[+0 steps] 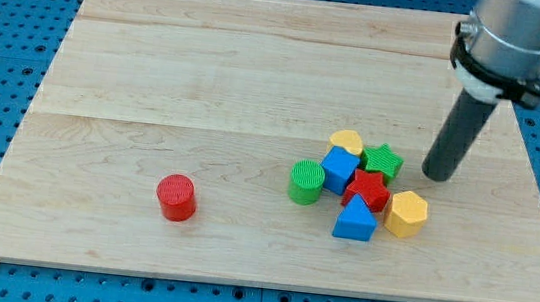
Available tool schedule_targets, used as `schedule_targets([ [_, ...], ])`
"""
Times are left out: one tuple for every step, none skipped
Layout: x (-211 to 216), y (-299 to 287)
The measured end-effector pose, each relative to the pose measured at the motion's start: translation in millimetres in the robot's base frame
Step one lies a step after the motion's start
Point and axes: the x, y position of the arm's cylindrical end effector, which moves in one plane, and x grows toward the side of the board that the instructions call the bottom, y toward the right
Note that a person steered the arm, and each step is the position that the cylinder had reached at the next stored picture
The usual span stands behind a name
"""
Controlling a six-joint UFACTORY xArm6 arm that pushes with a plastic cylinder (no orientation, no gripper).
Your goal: Push the red star into the blue triangle
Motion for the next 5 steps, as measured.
schedule_targets([
  [12.4, -22.7],
  [11.1, -55.6],
  [7.9, -97.2],
  [-6.3, -92.7],
  [-11.3, -118.7],
])
